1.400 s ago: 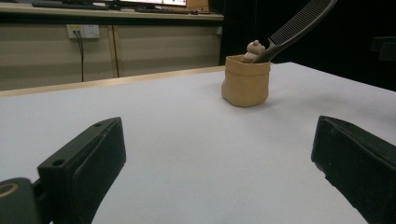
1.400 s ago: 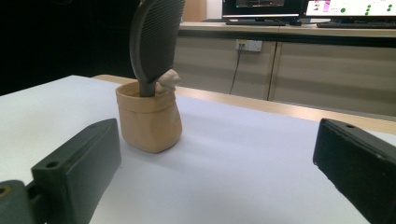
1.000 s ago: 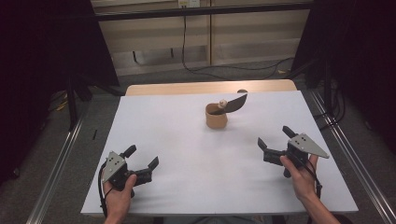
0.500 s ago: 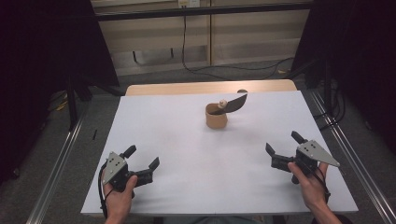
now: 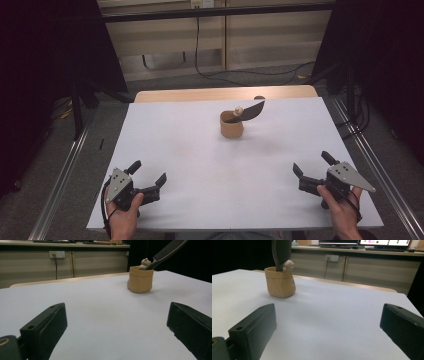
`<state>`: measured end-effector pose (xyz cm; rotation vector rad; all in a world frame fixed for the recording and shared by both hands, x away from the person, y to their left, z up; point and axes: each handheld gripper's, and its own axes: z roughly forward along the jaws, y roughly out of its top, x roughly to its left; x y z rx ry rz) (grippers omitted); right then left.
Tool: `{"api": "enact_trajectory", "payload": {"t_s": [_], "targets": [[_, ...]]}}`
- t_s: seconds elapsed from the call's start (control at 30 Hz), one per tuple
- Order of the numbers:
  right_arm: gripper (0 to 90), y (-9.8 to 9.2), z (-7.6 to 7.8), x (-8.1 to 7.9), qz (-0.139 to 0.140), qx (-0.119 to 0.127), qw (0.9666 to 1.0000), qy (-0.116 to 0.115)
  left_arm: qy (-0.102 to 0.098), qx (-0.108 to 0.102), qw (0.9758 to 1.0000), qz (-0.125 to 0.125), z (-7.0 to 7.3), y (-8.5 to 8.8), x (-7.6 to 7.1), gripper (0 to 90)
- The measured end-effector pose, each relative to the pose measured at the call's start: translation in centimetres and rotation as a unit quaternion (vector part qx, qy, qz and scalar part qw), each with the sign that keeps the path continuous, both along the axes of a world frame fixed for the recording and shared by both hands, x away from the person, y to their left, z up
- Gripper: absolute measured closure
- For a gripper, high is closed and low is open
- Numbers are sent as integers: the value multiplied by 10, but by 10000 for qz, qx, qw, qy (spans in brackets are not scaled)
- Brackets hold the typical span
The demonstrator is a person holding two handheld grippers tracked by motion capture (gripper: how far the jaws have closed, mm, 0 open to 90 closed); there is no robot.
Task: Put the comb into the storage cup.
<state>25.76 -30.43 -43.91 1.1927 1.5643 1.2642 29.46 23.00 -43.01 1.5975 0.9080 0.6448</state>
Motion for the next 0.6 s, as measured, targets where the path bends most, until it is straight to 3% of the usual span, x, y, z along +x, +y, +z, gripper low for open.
{"api": "enact_trajectory", "payload": {"t_s": [0.27, 0.37, 0.43, 0.6], "targets": [[3, -2, 0, -9, -163, -40, 9997, -147, -83, -161, 9998, 33, 0, 5, -3, 29], [4, 0, 0, -8, -47, -86, 9998, -157, -63, -292, 9995, -72, 2, 6, -2, 29], [3, 0, 2, -6, -17, -23, 9996, -273, -98, -220, 9997, -57, 2, 6, -2, 29], [0, -1, 1, -4, -70, 40, 9997, -214, -22, -152, 9998, -105, 0, 3, -1, 29]]}}
